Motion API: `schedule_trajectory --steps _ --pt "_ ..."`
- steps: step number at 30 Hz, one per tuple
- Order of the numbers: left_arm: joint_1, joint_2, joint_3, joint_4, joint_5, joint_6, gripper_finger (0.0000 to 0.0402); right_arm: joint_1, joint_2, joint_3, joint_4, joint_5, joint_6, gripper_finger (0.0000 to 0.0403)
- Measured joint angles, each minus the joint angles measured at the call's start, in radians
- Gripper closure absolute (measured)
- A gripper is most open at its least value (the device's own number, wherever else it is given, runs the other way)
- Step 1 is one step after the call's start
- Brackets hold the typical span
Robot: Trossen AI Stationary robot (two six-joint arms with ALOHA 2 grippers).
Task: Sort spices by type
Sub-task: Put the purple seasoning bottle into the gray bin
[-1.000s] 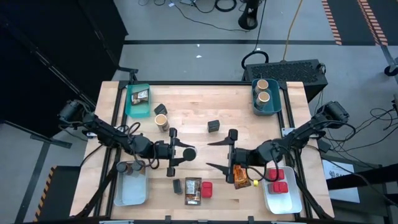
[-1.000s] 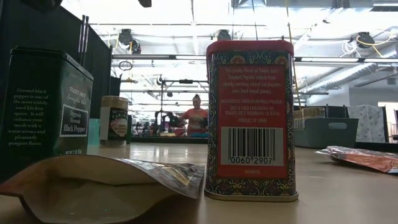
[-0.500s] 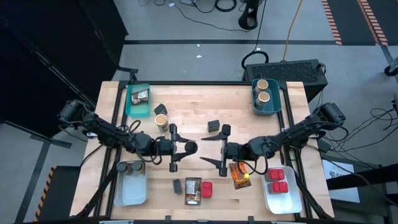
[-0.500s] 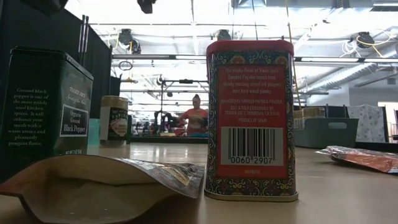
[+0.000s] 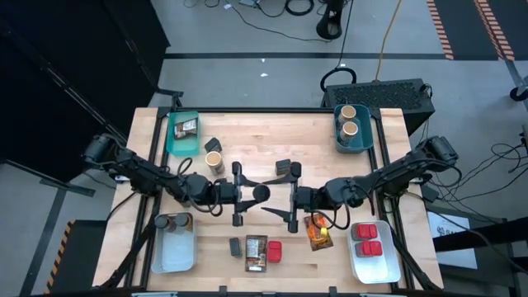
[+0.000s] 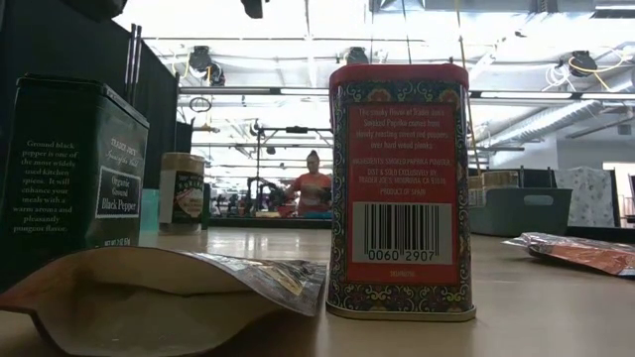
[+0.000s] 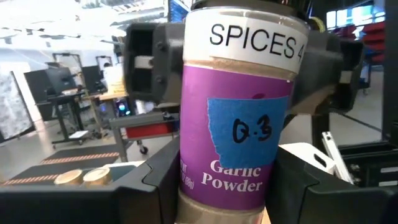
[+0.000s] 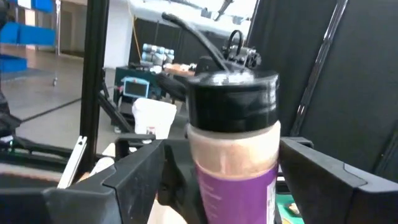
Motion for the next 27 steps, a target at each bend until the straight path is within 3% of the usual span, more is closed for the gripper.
schedule_trajectory --steps 13,27 --pt "0.0 0.021 0.017 0.002 0.001 0.001 0.0231 0.0 0.0 0.022 -0.061 0.001 -0.005 0.0117" --pt "0.0 0.021 0.017 0.002 -0.009 -0.001 0.0216 -0.032 0.0 0.021 -0.065 -0.008 -0.008 0.0235"
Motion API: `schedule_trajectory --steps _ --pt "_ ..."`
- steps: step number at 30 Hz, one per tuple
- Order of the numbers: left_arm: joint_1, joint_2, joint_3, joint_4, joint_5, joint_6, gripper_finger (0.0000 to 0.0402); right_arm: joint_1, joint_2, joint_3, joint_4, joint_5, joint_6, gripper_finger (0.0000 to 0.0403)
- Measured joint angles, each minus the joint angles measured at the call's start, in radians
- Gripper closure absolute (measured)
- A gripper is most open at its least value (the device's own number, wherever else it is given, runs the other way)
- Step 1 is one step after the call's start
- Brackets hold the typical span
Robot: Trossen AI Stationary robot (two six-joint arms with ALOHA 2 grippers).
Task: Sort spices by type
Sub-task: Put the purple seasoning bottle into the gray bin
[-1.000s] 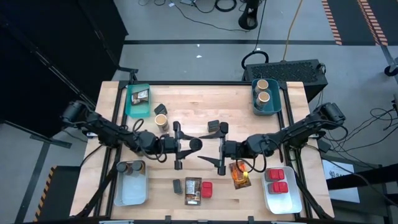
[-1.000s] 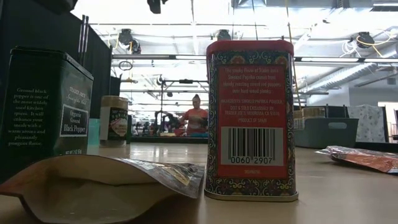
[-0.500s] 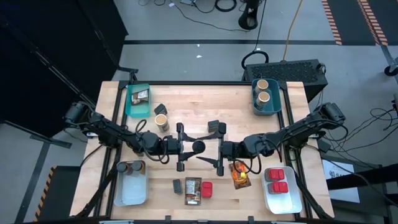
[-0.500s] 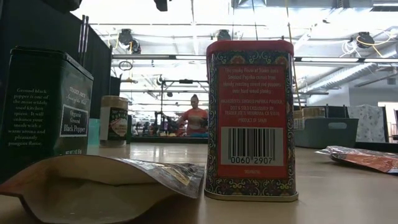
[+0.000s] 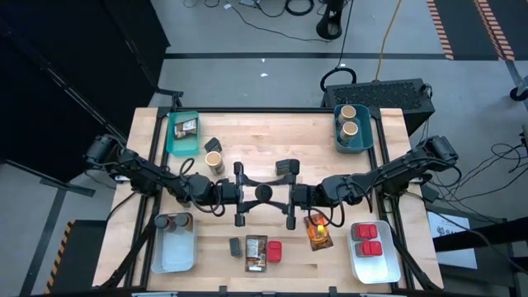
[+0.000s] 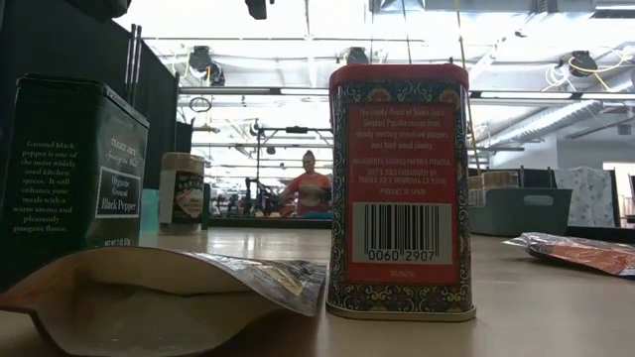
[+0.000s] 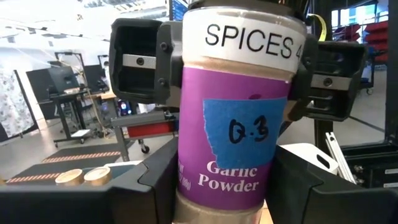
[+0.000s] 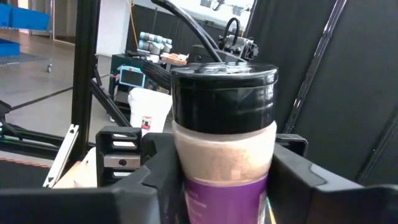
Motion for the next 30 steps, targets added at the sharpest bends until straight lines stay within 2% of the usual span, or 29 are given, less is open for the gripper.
schedule_trajectory --steps 5,9,12,17,21,25,30 --pt "0.0 0.0 0.0 0.0 -0.015 -0.03 0.0215 -0.001 0.0 0.0 0.0 0.0 0.003 0.0273" --pt "-0.001 0.0 0.0 -0.004 -0.026 -0.045 0.0203 -0.001 0.0 0.0 -0.001 0.0 0.006 0.0277" --pt "-0.004 0.0 0.0 -0.018 -0.03 -0.049 0.017 -0.001 0.0 0.0 -0.01 0.003 0.005 0.0277" --pt "-0.023 -0.004 0.0 -0.109 -0.166 -0.055 0.0107 -0.002 0.0 -0.001 -0.008 0.018 -0.021 0.0277" --pt "-0.028 -0.004 -0.001 -0.191 -0.208 -0.061 0.0081 0.002 0.0 -0.001 -0.017 0.054 -0.049 0.0277" --pt "-0.038 -0.021 -0.001 -0.292 -0.246 -0.079 0.0076 0.024 -0.008 -0.001 -0.068 0.199 -0.126 0.0277" --pt "-0.067 -0.084 -0.002 -0.444 -0.331 -0.125 0.0075 0.075 -0.025 0.001 -0.177 0.494 -0.256 0.0277"
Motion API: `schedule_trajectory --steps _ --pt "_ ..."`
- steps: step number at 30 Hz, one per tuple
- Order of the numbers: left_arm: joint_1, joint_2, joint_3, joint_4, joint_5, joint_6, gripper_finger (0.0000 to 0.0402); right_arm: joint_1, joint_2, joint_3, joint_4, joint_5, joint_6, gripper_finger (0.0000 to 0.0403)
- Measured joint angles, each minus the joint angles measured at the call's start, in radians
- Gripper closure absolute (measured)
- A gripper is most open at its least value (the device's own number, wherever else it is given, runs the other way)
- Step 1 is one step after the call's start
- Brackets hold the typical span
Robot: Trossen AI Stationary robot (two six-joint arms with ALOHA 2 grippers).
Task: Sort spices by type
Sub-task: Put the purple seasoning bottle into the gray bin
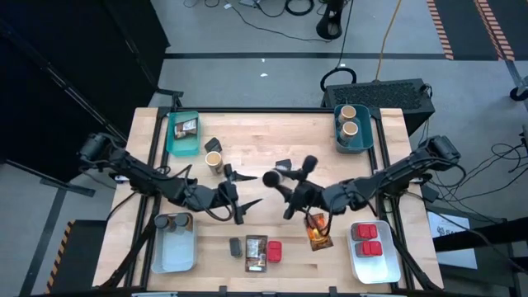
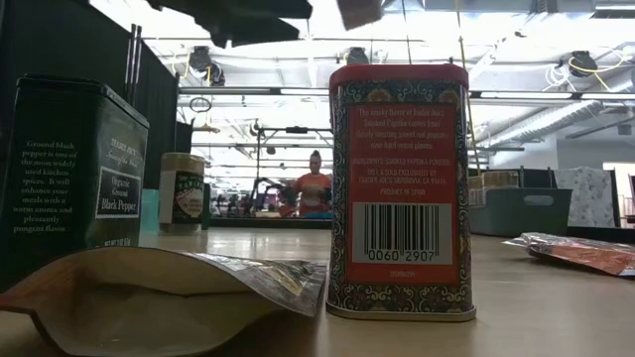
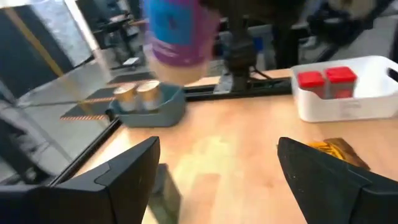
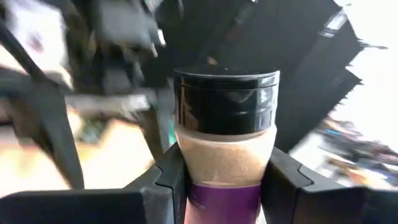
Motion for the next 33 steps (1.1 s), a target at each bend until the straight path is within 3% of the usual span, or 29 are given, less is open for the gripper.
schedule_trajectory --steps 3,6,11,22,33 --pt "-0.015 -0.04 0.0 -0.004 -0.095 -0.006 0.0075 0.022 0.0 0.003 -0.095 0.121 -0.031 0.0277" --pt "-0.007 -0.063 0.0 0.044 -0.124 -0.007 0.0075 0.03 0.004 0.003 -0.161 0.139 -0.041 0.0277" --pt "0.027 -0.065 0.0 0.121 -0.049 -0.056 0.0075 0.031 0.028 0.003 -0.166 0.197 -0.117 0.0277" --pt "0.042 -0.047 0.0 0.197 0.061 -0.066 0.0075 0.014 0.037 0.005 -0.163 0.208 -0.136 0.0277" --pt "0.039 -0.019 0.036 0.195 0.014 -0.058 0.0075 0.01 0.037 0.005 -0.167 0.22 -0.149 0.0277"
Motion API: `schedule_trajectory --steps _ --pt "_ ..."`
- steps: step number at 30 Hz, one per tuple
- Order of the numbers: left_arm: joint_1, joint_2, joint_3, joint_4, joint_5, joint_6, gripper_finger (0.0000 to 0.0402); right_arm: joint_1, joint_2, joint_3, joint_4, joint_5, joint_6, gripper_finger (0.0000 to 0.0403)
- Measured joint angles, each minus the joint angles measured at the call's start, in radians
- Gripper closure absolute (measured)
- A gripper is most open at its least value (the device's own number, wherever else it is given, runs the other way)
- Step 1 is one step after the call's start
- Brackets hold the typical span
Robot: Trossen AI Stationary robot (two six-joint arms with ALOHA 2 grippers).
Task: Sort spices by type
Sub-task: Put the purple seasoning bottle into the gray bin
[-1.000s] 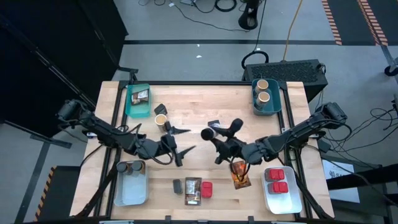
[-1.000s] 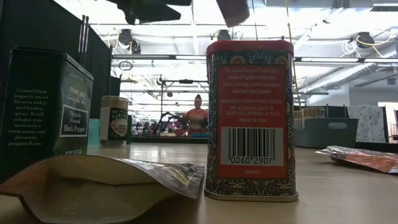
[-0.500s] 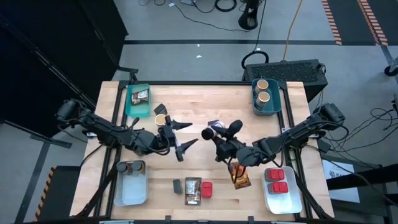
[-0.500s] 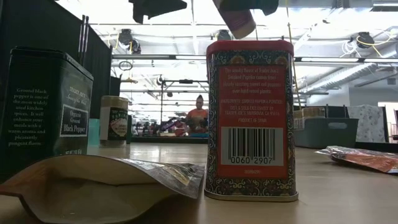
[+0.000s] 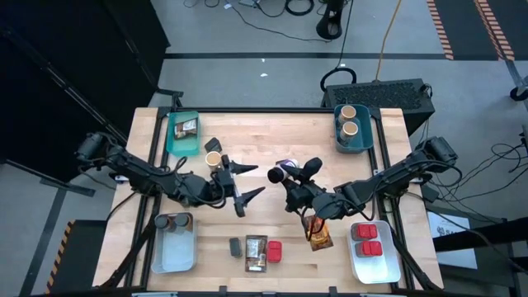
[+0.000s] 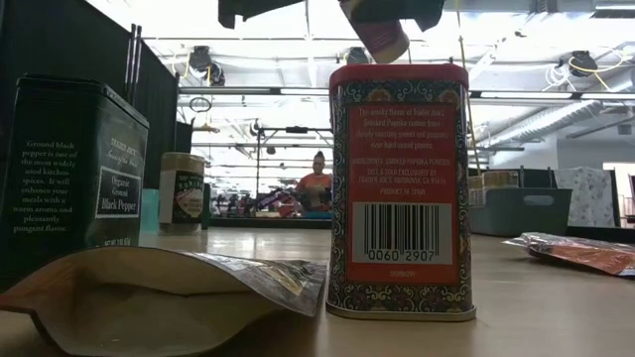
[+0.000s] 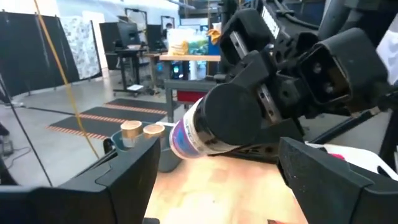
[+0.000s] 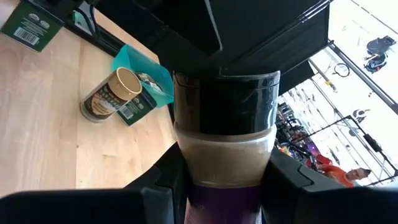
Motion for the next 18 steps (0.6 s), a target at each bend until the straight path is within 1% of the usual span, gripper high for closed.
schedule_trajectory --steps 5,13,18 --pt "0.001 0.041 0.063 -0.079 -0.033 0.0 0.0075 0.0 0.0 0.0 -0.011 0.0 0.001 0.0277" --pt "0.006 0.063 0.107 -0.077 -0.014 -0.001 0.0075 -0.001 0.0 0.0 -0.034 0.0 0.015 0.0277" --pt "0.031 0.114 0.136 -0.078 -0.01 -0.001 0.0075 -0.002 0.0 0.0 -0.034 0.0 0.016 0.0277"
